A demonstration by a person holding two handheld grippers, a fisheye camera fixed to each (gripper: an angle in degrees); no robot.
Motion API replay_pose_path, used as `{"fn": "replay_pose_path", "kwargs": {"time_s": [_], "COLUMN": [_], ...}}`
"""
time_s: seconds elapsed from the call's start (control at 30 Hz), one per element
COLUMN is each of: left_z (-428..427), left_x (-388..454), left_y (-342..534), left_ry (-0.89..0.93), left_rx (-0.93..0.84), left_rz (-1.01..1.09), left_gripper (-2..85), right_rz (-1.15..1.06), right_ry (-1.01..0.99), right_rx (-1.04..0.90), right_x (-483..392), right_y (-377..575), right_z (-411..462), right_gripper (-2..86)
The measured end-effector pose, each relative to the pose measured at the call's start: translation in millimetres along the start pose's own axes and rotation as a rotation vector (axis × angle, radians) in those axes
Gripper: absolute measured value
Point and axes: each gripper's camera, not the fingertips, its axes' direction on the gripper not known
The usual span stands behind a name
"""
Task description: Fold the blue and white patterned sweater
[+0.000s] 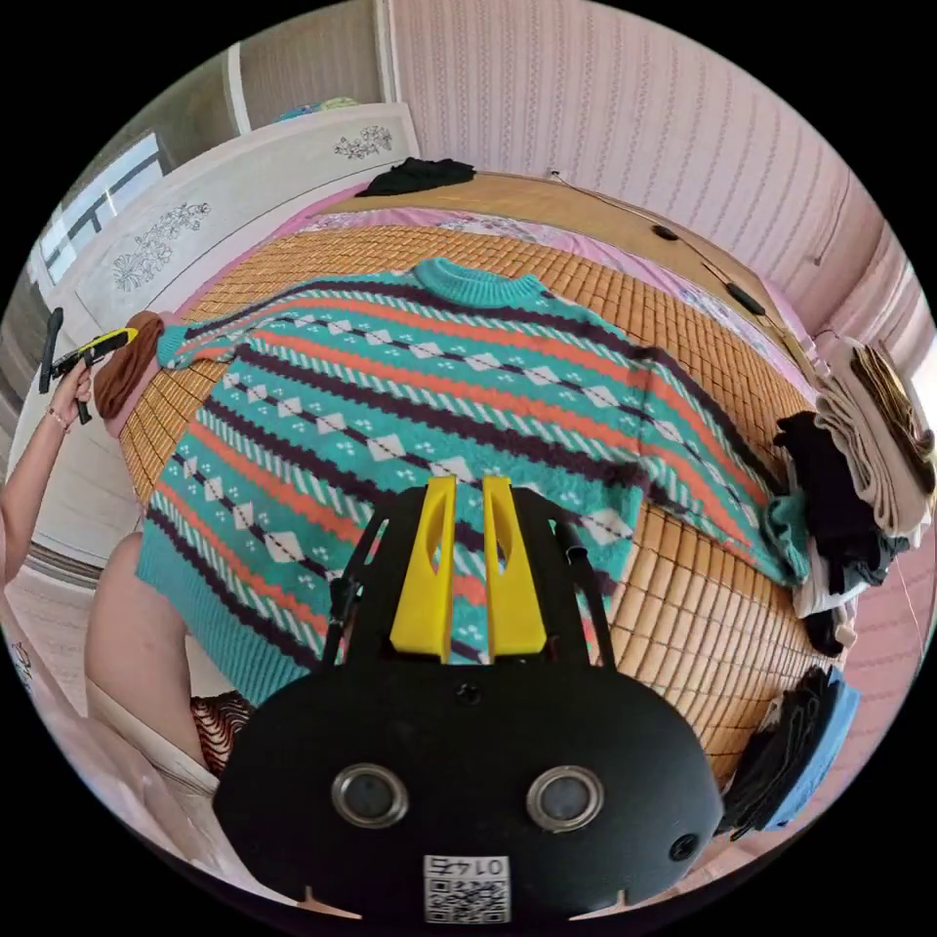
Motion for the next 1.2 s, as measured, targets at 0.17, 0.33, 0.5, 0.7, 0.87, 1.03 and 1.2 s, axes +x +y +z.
{"fn": "replay_pose_path", "kwargs": {"time_s": [0.17, 0.33, 0.5, 0.7, 0.87, 1.03, 1.2], "left_z": [5, 37, 65, 97, 106, 89, 45], "left_x": [131, 284, 406, 490, 480, 429, 291], "left_y": [-25, -46, -49, -46, -47, -58, 0], "left_ry": [0.320, 0.546, 0.623, 0.483, 0.529, 0.625, 0.432], "left_rx": [0.001, -0.077, -0.152, -0.202, -0.193, -0.232, -0.305], "left_rz": [0.254, 0.519, 0.687, 0.861, 0.813, 0.656, 0.467], "left_gripper": [4.5, 4.0, 4.2, 2.8, 0.9, 1.3, 7.5], "right_rz": [0.238, 0.310, 0.146, 0.046, -0.012, 0.019, 0.094], "right_ry": [0.177, 0.008, -0.178, -0.311, -0.179, -0.184, -0.202], "right_rx": [-0.116, -0.004, -0.021, -0.189, -0.157, -0.211, -0.333], "right_x": [117, 143, 90, 53, 35, 37, 26], "right_y": [82, 115, 131, 150, 153, 152, 176], "right_z": [-13, -24, -16, 4, 2, -11, -21], "right_gripper": [10.2, 10.2, 9.9, 6.2, 4.1, 3.1, 13.1]}}
